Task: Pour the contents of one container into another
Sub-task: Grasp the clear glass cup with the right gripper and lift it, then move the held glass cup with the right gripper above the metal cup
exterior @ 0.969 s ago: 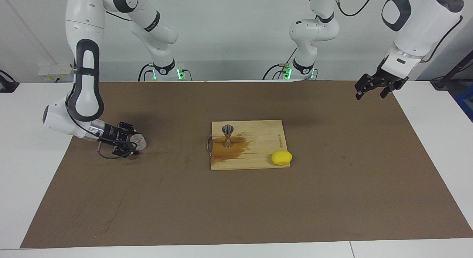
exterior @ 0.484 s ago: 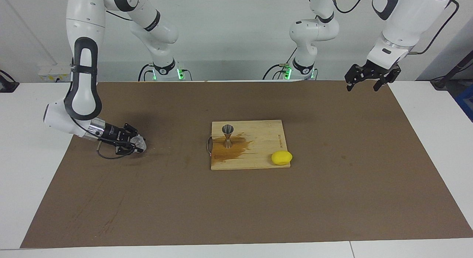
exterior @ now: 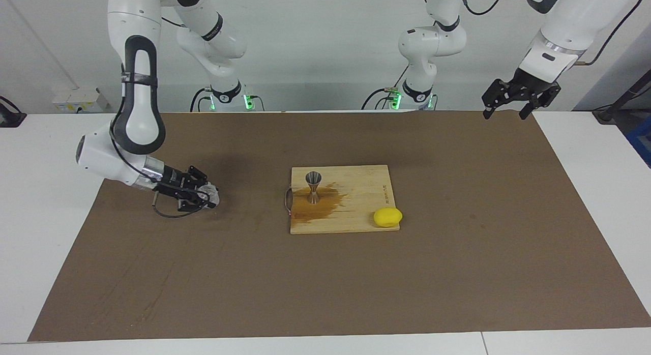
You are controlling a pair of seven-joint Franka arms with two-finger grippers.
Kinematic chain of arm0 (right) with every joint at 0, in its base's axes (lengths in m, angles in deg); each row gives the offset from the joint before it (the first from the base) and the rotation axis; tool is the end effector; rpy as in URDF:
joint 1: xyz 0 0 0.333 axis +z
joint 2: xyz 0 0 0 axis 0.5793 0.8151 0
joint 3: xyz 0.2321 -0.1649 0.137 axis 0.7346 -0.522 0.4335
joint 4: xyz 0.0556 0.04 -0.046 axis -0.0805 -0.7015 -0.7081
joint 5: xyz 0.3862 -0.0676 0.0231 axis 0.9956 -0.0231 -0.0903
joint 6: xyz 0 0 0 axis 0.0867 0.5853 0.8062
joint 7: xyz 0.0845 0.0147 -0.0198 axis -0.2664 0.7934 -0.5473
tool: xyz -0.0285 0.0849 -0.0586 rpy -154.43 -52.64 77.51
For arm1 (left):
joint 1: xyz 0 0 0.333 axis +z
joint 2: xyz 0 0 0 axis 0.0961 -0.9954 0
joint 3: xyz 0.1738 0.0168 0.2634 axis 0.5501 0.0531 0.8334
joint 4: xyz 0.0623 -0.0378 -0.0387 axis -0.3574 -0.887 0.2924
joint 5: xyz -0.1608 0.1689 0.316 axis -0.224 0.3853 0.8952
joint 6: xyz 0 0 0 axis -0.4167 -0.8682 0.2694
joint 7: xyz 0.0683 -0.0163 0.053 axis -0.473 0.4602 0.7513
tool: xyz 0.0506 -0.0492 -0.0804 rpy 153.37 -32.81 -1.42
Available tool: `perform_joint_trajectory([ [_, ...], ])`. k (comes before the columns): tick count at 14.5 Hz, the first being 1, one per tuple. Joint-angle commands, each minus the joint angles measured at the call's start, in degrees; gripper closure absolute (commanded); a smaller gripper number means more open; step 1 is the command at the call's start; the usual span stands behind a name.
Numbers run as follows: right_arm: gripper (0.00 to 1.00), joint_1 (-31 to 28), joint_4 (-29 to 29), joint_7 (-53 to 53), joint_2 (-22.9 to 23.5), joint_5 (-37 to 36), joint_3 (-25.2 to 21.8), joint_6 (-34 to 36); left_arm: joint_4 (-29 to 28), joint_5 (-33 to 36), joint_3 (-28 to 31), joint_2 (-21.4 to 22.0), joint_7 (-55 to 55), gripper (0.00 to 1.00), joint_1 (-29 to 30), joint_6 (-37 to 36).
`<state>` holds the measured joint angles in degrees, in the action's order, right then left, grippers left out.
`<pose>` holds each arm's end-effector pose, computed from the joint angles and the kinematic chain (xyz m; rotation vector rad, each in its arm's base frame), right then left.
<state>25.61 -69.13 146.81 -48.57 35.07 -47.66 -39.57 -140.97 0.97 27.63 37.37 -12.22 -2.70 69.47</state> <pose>0.5827 -0.0190 0.3187 -1.8214 1.8258 0.6808 0.5272 -0.0208 0.6471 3.0962 -0.0850 -0.0171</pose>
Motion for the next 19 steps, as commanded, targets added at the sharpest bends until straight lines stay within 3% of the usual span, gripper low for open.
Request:
perform_joint_trajectory([
  [1, 1.00, 6.3, 1.1, 6.9, -0.7, 1.3, 0.0, -4.8, -1.9, -0.9, -0.3, 0.9, -0.1, 0.00, 1.2, -0.9],
  [7, 1.00, 18.6, 7.1, 22.5, -0.8, -4.5, -0.3, -7.4, -2.2, -0.9, -0.4, 1.3, 0.0, 0.00, 0.4, -1.4],
  [19, 1.00, 28.8, 15.7, 38.0, 0.2, -28.6, -0.2, -4.6, -2.2, -0.9, -0.4, 1.3, 0.0, 0.00, 0.5, -1.4],
])
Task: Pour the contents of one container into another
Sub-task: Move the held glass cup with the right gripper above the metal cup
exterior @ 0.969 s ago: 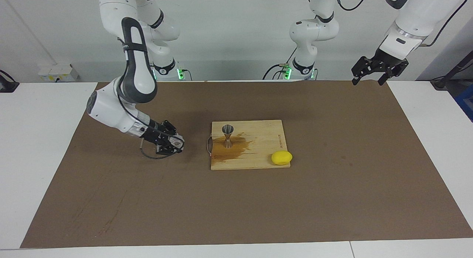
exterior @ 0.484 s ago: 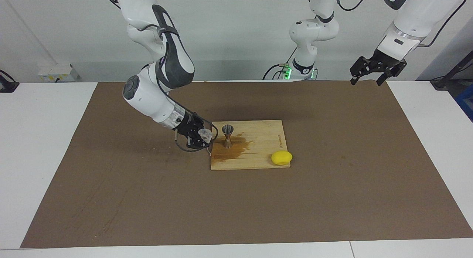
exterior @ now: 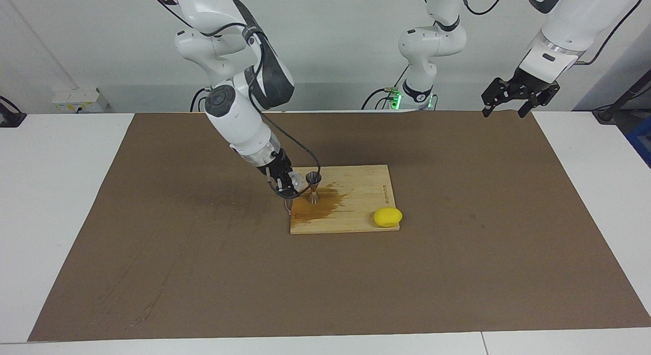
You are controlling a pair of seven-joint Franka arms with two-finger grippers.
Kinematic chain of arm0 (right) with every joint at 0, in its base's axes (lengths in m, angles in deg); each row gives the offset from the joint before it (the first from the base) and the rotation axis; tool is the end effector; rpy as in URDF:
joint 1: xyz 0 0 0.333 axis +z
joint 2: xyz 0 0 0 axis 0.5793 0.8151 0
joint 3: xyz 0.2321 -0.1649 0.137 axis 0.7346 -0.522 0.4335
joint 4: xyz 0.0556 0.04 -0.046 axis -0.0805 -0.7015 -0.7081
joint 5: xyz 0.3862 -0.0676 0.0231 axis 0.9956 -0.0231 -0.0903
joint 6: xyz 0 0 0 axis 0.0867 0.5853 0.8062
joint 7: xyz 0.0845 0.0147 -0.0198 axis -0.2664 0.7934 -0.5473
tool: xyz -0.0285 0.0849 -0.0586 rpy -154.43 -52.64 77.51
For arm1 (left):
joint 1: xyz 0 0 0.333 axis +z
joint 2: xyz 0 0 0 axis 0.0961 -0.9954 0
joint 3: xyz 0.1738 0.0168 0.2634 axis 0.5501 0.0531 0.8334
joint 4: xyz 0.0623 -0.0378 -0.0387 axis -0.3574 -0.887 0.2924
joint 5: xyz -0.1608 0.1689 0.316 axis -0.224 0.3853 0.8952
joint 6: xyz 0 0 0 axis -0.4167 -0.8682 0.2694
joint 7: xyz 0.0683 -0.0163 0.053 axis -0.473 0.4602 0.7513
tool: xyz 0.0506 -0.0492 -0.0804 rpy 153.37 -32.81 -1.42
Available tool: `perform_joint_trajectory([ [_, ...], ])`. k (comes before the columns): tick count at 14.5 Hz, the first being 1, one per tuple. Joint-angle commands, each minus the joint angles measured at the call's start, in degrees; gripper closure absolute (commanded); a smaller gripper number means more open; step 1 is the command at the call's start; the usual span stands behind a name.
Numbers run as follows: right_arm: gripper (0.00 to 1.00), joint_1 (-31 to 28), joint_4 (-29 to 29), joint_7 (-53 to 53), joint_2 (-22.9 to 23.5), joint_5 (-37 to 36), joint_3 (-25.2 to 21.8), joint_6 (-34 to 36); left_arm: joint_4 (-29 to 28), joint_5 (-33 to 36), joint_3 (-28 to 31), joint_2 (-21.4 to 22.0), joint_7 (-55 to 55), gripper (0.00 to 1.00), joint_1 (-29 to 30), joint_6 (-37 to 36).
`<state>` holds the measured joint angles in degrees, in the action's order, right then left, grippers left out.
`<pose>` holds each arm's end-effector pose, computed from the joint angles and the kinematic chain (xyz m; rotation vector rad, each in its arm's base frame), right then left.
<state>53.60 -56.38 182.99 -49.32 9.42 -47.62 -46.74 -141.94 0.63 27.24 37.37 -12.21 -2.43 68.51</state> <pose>0.5903 0.2534 0.4250 -2.1636 1.9009 0.2799 0.5251 -0.0226 0.6378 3.0899 -0.0881 -0.0693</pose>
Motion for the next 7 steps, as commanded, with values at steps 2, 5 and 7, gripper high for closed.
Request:
perform_joint_trajectory([
  [2, 1.00, 1.9, 4.9, 3.5, 1.4, -4.7, -0.3, 4.5, -1.3, -0.6, 0.0, 1.3, 0.0, 0.00, 0.3, -0.4],
  [5, 1.00, 3.1, 7.9, 5.4, 2.2, -10.4, 0.0, 8.0, -1.3, -0.6, 0.0, 1.3, 0.0, 0.00, 0.3, -0.4],
  [7, 1.00, 4.2, 7.7, 5.5, 2.1, -12.9, -0.1, 8.2, -1.3, -0.6, 0.0, 1.3, 0.0, 0.00, 0.3, -0.4],
])
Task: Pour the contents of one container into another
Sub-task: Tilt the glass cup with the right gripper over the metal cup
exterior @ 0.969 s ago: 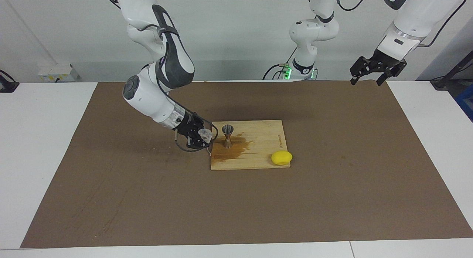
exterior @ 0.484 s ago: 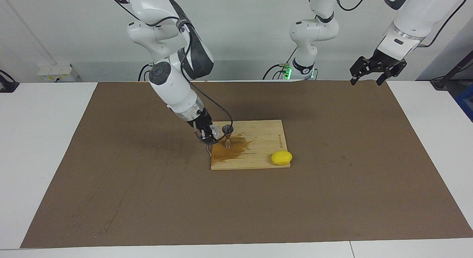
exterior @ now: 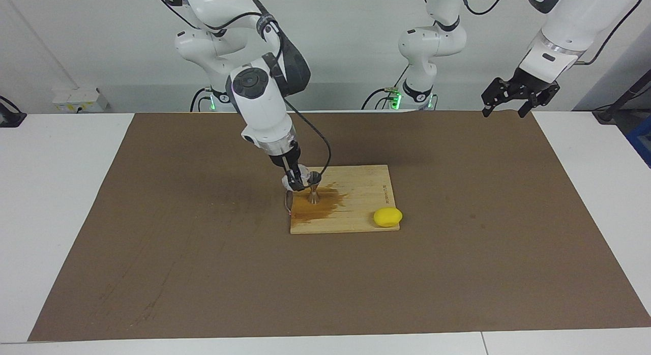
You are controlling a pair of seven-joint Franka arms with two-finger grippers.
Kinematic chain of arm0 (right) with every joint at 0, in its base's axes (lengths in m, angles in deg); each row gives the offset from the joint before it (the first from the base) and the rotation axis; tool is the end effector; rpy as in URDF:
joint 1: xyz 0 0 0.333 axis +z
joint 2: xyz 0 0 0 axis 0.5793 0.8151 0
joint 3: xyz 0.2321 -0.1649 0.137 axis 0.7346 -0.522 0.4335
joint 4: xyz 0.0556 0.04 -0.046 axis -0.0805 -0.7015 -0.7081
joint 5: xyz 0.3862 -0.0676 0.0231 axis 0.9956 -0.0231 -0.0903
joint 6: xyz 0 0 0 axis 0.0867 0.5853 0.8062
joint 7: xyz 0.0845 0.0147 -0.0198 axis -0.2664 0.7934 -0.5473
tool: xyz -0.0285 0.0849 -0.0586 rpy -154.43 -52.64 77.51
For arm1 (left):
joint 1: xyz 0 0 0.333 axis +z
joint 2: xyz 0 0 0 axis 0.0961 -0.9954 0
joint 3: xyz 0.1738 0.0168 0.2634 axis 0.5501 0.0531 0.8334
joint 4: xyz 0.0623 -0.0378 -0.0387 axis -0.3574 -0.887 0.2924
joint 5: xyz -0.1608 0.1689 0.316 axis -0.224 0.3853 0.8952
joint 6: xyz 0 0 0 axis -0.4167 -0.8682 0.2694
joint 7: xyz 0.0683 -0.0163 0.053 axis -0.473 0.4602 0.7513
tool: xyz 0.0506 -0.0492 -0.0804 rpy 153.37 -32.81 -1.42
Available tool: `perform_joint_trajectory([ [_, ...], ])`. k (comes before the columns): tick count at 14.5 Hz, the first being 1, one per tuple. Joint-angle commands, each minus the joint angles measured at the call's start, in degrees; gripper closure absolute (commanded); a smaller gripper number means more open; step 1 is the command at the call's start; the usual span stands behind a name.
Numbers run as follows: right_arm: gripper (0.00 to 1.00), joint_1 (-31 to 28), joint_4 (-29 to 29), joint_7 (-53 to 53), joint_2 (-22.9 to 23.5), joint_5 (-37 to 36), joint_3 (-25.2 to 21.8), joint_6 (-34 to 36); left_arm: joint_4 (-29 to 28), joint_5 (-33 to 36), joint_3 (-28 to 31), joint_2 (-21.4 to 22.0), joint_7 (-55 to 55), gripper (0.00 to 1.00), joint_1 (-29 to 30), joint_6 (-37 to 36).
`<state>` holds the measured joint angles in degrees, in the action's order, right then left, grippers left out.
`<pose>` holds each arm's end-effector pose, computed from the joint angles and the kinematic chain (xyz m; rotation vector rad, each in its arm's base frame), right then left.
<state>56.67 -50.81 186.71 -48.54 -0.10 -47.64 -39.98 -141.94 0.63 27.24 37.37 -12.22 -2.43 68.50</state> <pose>0.5842 0.2826 0.4502 -2.3314 1.8773 0.1526 0.5251 -0.0226 0.6378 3.0899 -0.0884 -0.0695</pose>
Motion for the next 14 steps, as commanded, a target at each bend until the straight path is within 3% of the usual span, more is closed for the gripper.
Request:
perform_joint_trajectory([
  [1, 1.00, 1.8, 2.1, 2.0, 1.3, -5.4, 0.0, 1.9, -1.3, -0.6, 0.0, 1.3, 0.0, 0.00, 0.3, -0.4],
  [7, 1.00, 5.0, 1.3, 3.5, 0.8, -13.6, -0.1, 3.9, -1.3, -0.6, 0.0, 1.3, 0.0, 0.00, 0.3, -0.5],
  [14, 1.00, 5.9, 1.3, 4.0, 0.5, -17.2, 0.0, 4.5, -1.3, -0.6, 0.0, 1.2, 0.0, 0.00, 0.3, -0.5],
])
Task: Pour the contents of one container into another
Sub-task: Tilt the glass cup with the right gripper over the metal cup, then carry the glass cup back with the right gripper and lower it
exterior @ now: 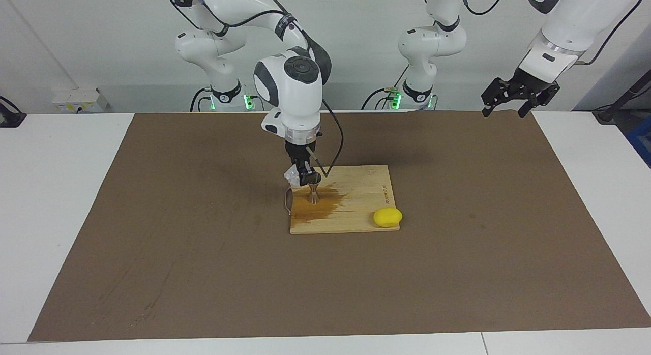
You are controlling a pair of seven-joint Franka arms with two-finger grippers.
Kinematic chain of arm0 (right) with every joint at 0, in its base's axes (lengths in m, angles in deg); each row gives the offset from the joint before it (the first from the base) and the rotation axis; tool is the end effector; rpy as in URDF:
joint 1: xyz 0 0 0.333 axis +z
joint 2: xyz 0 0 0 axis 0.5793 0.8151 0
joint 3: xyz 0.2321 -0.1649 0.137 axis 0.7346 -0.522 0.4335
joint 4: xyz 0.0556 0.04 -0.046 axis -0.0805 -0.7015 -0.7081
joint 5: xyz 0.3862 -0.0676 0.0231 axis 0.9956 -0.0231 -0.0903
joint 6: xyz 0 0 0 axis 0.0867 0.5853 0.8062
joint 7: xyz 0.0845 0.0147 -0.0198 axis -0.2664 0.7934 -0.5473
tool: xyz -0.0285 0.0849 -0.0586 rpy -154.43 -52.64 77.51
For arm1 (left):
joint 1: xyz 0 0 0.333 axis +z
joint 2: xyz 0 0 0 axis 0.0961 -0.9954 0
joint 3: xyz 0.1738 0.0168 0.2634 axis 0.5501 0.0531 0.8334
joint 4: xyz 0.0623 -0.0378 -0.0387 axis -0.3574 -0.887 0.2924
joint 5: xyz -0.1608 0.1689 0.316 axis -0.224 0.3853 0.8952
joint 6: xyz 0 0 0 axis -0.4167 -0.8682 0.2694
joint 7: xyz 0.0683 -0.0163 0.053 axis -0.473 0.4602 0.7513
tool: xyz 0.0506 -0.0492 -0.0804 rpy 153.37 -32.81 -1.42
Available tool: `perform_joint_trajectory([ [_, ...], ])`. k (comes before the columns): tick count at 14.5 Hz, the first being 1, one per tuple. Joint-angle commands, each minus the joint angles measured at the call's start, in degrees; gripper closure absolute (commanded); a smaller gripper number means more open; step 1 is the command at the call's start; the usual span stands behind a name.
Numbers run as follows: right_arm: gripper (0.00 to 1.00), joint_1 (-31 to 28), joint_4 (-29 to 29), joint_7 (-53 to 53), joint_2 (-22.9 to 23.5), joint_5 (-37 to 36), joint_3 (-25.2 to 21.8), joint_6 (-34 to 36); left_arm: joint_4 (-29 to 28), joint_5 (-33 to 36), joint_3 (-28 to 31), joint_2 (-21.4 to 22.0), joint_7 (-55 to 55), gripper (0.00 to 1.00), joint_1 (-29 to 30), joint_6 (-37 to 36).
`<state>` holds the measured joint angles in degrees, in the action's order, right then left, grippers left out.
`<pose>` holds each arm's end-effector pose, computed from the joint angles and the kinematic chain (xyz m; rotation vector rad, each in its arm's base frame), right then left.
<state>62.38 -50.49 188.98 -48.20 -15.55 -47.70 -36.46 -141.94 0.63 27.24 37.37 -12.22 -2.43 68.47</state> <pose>0.5577 0.3226 0.4428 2.5848 -1.7481 0.1417 0.5250 -0.0226 0.6378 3.0899 -0.0884 -0.0704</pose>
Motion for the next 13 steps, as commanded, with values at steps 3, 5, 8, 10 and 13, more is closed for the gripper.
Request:
perform_joint_trajectory([
  [3, 1.00, 0.1, 1.5, 2.2, 0.2, -0.7, 0.3, 1.6, -1.3, -0.6, 0.0, 1.3, 0.0, 0.00, 0.3, -0.5],
  [5, 1.00, 0.1, 1.9, 2.8, 0.3, 0.7, 0.3, 1.5, -1.3, -0.6, 0.0, 1.3, 0.0, 0.00, 0.3, -0.5],
  [8, 1.00, -0.9, 1.9, 2.9, 0.2, 6.4, 0.3, 0.5, -1.2, -0.6, 0.0, 1.3, 0.0, 0.00, 0.3, -0.5],
  [10, 1.00, -1.0, 1.9, 2.9, 0.2, 8.4, 0.2, 0.4, -1.3, -0.6, 0.0, 1.3, 0.0, 0.00, 0.3, -0.5],
  [13, 1.00, -1.1, 1.9, 2.6, 0.2, 10.3, 0.0, 0.4, -1.3, -0.6, 0.0, 1.3, 0.0, 0.00, 0.3, -0.5],
])
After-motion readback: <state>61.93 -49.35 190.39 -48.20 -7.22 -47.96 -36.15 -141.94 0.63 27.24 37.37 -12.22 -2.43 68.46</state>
